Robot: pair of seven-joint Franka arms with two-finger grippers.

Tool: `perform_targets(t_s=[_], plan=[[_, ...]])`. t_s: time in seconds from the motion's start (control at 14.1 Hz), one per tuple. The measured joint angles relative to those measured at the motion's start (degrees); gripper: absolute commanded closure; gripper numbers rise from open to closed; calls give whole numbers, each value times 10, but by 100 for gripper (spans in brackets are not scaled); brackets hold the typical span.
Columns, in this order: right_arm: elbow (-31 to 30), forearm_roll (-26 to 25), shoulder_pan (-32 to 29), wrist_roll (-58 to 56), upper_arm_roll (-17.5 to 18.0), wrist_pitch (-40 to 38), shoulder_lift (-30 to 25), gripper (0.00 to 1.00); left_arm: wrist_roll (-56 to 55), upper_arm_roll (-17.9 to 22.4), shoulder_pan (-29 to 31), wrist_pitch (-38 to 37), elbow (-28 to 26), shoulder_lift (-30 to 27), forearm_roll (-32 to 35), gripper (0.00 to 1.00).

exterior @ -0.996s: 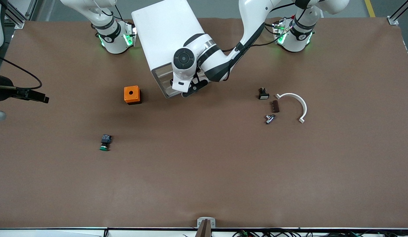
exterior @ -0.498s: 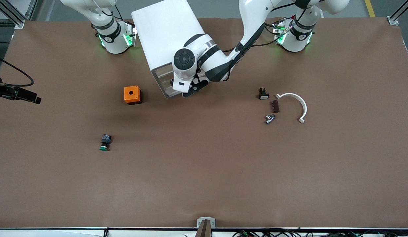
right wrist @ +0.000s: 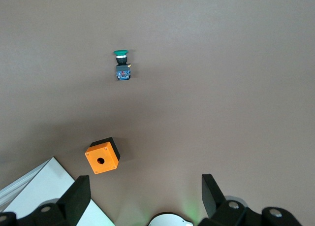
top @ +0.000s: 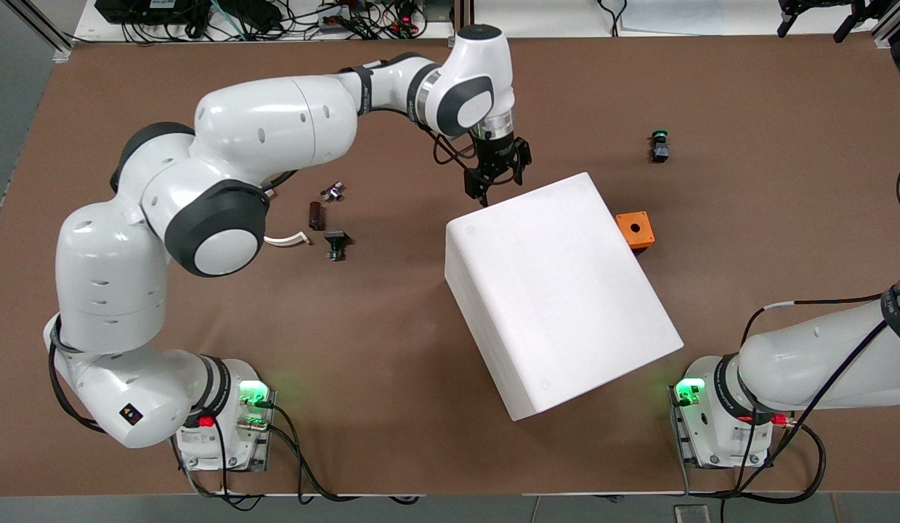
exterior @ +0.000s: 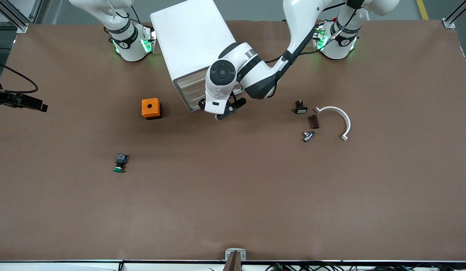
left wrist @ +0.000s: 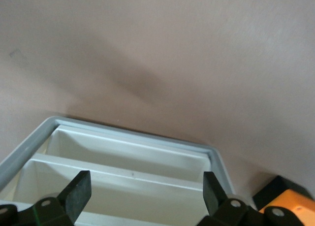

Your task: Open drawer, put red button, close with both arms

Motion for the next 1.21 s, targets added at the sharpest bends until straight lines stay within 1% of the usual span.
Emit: perform_targets(t_s=[0.14,0.28,0.5,0.71,0.85,1.07,1.21], plan=[[1,0,-6,0,-1,-3,-8,0,13,1,17,0,5,-6,0,1],[3,0,-16,0,-1,-6,-22,0,56,1,40,-6,9,-21,3,1],[3,1,-28,-2,0,-29,-41,0,163,2,88,-85,14,-72,21,0],[4,1,-26,-3,9,-34,-47,0,264,4,152,-160,15,-133,33,0],[4,1,-16,-3,14,-35,-53,0,333,4,196,-202,14,-159,35,1],[3,1,0,-3,15,-39,-66,0,429,5,252,-261,13,-191,62,1],[-4,1,8,-2,15,-40,-77,0,482,5,290,-288,11,-214,72,0]])
